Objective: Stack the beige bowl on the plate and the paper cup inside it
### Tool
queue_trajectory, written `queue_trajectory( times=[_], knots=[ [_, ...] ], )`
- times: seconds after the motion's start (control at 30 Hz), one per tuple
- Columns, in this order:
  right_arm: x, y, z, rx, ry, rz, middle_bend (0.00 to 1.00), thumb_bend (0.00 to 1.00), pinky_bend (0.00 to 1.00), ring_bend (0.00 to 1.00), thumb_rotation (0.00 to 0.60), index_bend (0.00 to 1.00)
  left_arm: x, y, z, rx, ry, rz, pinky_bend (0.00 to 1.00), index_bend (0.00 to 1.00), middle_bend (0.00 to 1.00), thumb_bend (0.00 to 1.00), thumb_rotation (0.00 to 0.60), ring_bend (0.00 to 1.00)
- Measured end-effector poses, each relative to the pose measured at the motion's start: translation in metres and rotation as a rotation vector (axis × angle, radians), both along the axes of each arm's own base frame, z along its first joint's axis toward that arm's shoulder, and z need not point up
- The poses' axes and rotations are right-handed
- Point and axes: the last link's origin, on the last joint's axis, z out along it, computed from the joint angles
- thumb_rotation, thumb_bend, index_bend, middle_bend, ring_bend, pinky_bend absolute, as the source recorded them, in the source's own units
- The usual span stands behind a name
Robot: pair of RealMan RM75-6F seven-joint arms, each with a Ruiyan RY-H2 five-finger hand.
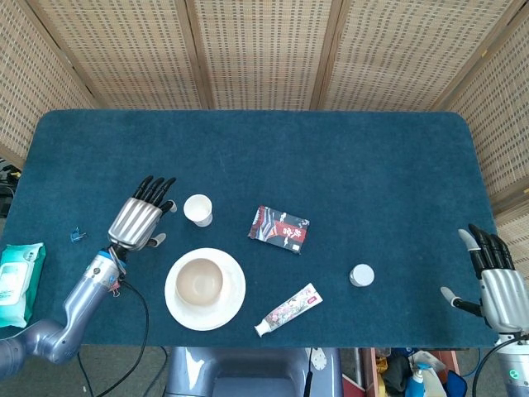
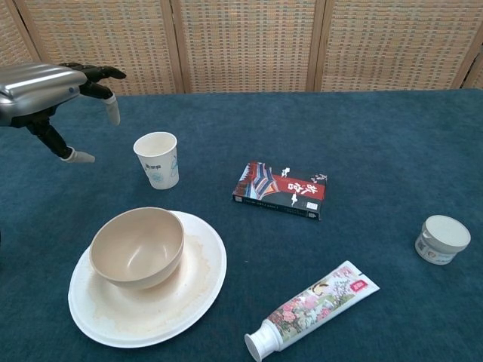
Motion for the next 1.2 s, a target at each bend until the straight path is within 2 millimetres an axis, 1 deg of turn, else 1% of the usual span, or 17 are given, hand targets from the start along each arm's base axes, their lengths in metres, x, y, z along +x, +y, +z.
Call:
queue_trajectory(
  times=[0.23, 0.83, 0.9, 1.03, 1.2],
  knots=[
    [-0.001, 0.0, 0.001, 0.002, -0.012, -0.001, 0.0, 0.15, 0.0, 0.0, 0.6, 0.0, 0.008, 0.015, -0.017, -0.003, 0.038, 0.007, 0.01, 0.4, 0.0, 0.2, 0.6, 0.0],
    [-0.005, -0.002, 0.004, 0.007, -0.041, -0.011, 0.0, 0.15, 0.0, 0.0, 0.6, 0.0, 0.023, 0.037, -0.051, -0.028, 0.073, 0.052, 0.01, 0.43, 0.01, 0.24, 0.6, 0.0],
    [-0.006, -0.002, 0.004, 0.009, -0.044, -0.012, 0.0, 0.15, 0.0, 0.0, 0.6, 0.0, 0.024, 0.04, -0.054, -0.029, 0.076, 0.06, 0.01, 0.44, 0.01, 0.25, 0.6, 0.0],
    [-0.007, -0.003, 0.004, 0.009, -0.05, -0.016, 0.0, 0.15, 0.0, 0.0, 0.6, 0.0, 0.027, 0.045, -0.064, -0.037, 0.078, 0.078, 0.01, 0.46, 0.02, 0.3, 0.6, 0.0],
    [-0.008, -0.004, 0.005, 0.009, -0.056, -0.019, 0.0, 0.15, 0.0, 0.0, 0.6, 0.0, 0.029, 0.048, -0.072, -0.039, 0.095, 0.081, 0.02, 0.47, 0.02, 0.32, 0.6, 0.0]
  ],
)
